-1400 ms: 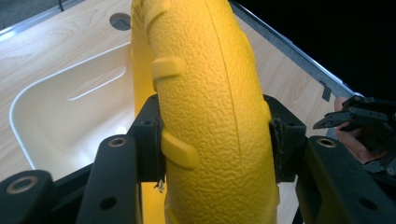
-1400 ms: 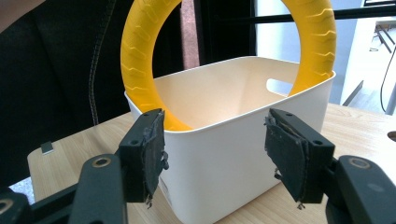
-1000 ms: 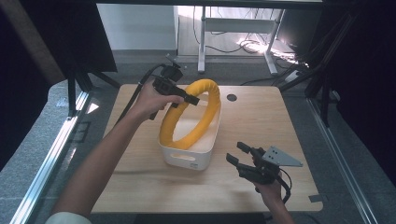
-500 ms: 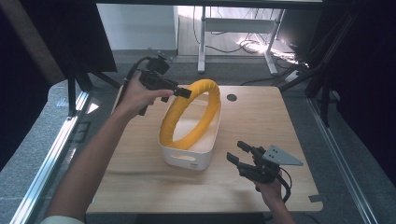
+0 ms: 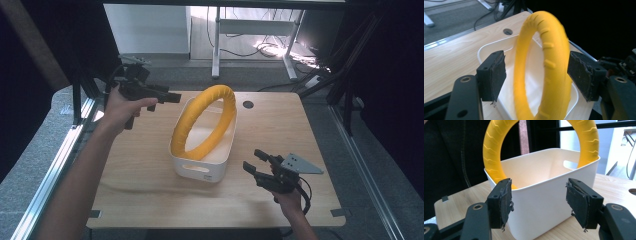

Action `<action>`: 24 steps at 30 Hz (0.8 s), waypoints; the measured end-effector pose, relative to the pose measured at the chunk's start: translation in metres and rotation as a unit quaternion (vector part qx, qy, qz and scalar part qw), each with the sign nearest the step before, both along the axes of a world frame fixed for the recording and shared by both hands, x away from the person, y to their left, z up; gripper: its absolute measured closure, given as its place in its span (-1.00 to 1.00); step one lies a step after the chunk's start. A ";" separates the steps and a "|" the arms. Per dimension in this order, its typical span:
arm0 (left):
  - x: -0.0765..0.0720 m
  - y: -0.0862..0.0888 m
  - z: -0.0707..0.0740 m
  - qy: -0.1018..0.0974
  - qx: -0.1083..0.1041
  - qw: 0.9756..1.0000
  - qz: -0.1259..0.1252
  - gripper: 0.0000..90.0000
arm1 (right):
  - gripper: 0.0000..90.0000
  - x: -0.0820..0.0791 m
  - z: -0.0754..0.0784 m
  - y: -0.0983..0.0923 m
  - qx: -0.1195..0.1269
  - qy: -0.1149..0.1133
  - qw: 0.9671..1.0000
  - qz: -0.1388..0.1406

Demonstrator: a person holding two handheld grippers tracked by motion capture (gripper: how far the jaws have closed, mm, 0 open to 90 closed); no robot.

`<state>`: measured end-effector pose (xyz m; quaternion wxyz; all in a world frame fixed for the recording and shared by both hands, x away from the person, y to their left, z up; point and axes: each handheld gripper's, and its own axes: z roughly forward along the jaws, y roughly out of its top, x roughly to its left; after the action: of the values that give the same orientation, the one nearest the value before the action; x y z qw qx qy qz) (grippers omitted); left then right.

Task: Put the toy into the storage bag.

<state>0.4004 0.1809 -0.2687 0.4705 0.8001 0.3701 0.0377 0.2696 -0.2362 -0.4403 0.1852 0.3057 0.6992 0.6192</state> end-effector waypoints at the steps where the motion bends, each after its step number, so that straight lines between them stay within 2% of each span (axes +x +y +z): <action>1: -0.002 0.004 -0.002 -0.002 -0.002 1.000 0.005 -0.29 | -0.17 0.001 0.000 -0.001 -0.001 0.001 1.000 -0.002; 6: -0.009 0.016 -0.010 -0.006 -0.004 1.000 0.015 -0.27 | -0.17 0.003 -0.002 -0.002 -0.007 0.007 1.000 -0.007; 11: -0.014 0.029 -0.027 -0.012 0.000 0.999 0.040 -0.25 | -0.17 0.009 -0.006 -0.003 -0.010 0.014 1.000 -0.009; 17: -0.018 0.031 -0.051 -0.008 0.011 0.999 0.052 -0.25 | -0.17 0.014 -0.010 -0.007 -0.015 0.023 1.000 -0.013; 18: -0.018 0.031 -0.051 -0.008 0.011 0.999 0.052 -0.25 | -0.17 0.016 -0.011 -0.008 -0.015 0.025 0.999 -0.015; 21: -0.023 0.032 -0.070 -0.006 0.024 0.998 0.057 -0.25 | -0.17 0.019 -0.015 -0.013 -0.020 0.032 0.999 -0.021; 22: -0.023 0.032 -0.070 -0.006 0.024 0.998 0.057 -0.26 | -0.17 0.019 -0.015 -0.013 -0.020 0.032 0.999 -0.021; 23: -0.026 0.033 -0.081 -0.005 0.029 0.998 0.061 -0.26 | -0.17 0.022 -0.018 -0.016 -0.024 0.038 0.999 -0.026; 24: -0.026 0.033 -0.081 -0.005 0.029 0.998 0.061 -0.26 | -0.17 0.022 -0.018 -0.016 -0.024 0.038 0.999 -0.026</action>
<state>0.3747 0.2137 -0.3495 0.4458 0.7891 0.4147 0.0811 0.2911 -0.2518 -0.4581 0.1821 0.3423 0.7122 0.5852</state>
